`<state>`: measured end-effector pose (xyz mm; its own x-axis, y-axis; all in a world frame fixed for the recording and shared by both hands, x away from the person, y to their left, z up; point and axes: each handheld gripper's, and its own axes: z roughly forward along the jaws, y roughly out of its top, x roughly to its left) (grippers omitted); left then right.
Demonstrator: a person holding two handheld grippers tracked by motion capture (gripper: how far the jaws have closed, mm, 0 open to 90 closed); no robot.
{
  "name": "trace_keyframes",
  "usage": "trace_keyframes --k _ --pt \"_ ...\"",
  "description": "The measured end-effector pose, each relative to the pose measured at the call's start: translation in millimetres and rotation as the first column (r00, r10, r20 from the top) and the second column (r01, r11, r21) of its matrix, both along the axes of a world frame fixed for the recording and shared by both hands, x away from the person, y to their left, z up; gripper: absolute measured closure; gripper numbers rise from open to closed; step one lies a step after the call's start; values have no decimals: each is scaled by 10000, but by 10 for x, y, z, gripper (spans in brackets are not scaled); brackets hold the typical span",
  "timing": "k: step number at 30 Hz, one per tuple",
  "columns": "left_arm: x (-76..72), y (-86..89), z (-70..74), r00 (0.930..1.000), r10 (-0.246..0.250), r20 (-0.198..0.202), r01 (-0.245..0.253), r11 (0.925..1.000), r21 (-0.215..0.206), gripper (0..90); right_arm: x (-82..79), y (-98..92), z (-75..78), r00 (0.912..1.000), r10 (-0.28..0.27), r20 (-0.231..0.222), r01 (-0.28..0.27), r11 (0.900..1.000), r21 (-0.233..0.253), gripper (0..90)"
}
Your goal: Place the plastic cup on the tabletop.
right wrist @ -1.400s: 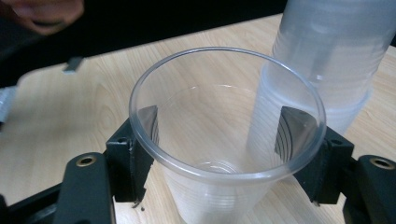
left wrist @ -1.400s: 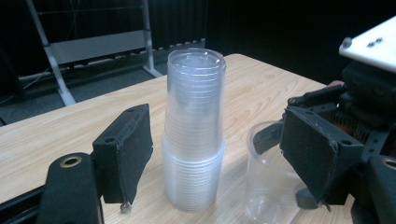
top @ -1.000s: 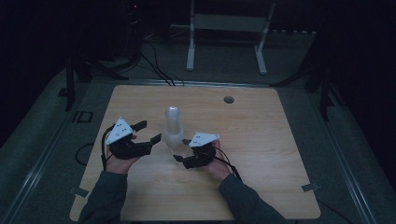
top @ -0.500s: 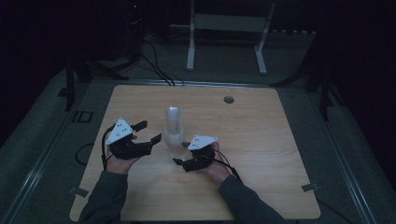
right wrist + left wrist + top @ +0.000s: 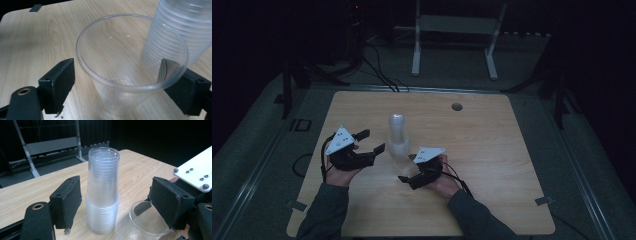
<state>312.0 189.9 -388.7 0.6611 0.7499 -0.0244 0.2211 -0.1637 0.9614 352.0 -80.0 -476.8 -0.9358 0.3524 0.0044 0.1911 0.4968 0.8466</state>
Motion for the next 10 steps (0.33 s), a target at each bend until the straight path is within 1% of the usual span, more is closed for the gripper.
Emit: trace_keyframes --k 5,6,10 --pt "6 3 -1 10000 5 -21 -5 10000 -6 256 -1 -70 19 10000 -57 -55 58 9999 151 132" --pt "6 2 -1 10000 8 -16 -8 10000 2 256 0 -83 25 9999 -104 11 104 9998 155 132" --pt "8 -1 -2 10000 15 -25 -15 10000 -24 256 -7 -124 35 10000 -98 18 97 9998 150 132"
